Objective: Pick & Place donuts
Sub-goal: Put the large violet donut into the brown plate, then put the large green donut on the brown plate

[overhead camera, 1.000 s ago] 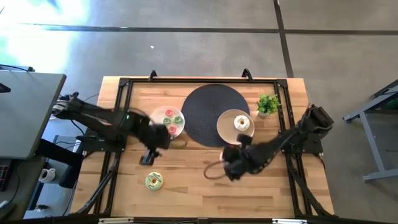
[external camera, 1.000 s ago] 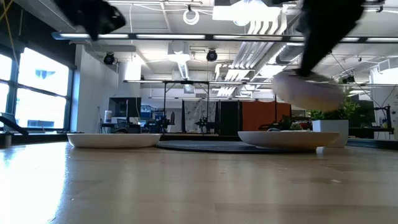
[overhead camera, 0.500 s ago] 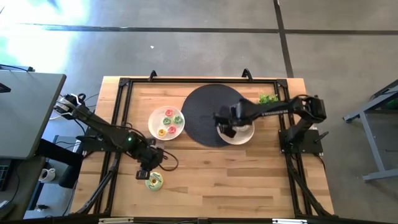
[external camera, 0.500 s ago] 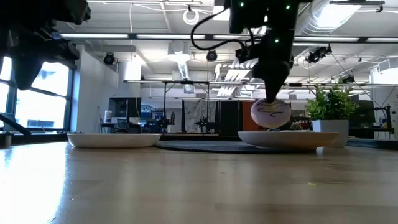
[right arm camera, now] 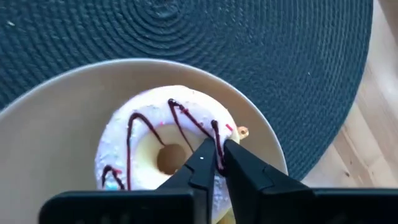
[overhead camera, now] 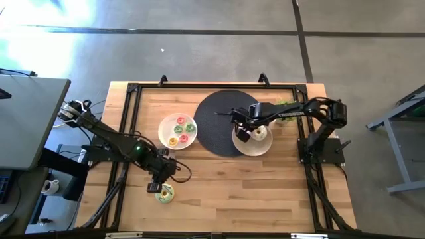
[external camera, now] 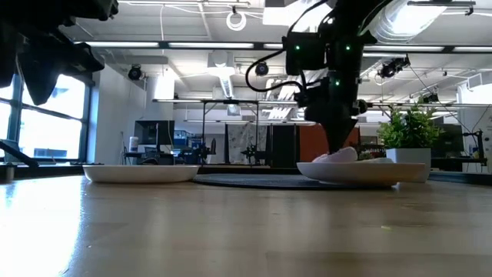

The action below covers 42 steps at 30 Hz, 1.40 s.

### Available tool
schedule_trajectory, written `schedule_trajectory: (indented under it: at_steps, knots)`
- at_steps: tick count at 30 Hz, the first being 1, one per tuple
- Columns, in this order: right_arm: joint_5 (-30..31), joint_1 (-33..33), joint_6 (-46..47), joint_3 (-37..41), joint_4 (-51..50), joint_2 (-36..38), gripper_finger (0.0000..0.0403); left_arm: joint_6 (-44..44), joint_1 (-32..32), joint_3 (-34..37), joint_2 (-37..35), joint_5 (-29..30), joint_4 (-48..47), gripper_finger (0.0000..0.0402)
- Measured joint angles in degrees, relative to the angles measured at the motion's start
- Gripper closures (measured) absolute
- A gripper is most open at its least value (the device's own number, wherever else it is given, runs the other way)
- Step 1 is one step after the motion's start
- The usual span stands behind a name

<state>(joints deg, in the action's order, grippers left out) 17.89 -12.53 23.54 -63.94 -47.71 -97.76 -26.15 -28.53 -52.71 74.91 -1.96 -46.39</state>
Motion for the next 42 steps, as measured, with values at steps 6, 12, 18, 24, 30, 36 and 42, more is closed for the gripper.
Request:
schedule_trajectory:
  at_steps: [6,12,18,24,30,36,42]
  knots:
    - [-2.03,0.01,-2.39,-0.2,0.27,0.0,0.0336,0.22,0.0,0.0,0.0,0.0,0.02,0.0241]
    - [-4.74,0.01,-3.15,-0.2,-0.47,0.52,0.0301,0.38,0.0,0.0,0.0,0.02,0.02,0.0241]
    - [-7.86,0.18,-2.79,-0.2,-1.53,4.16,0.0281,3.45,0.0,0.0,0.0,-0.46,0.23,0.0241]
    - [-6.54,1.19,-2.38,-0.2,-1.37,9.0,0.0279,3.44,-0.02,-0.11,1.37,-2.78,1.65,0.0241]
    - [-4.4,2.59,-1.28,-0.2,-1.28,11.86,0.0279,3.46,-4.37,-0.2,7.73,-5.25,6.7,0.0241]
    - [-4.54,3.29,-1.28,-0.2,-1.07,12.04,0.0279,2.84,-7.55,-0.07,15.41,-0.73,7.27,0.0241]
    - [-4.57,3.34,0.45,-0.18,-1.0,12.04,0.0279,0.32,-7.86,-0.13,19.2,1.47,8.13,0.0242]
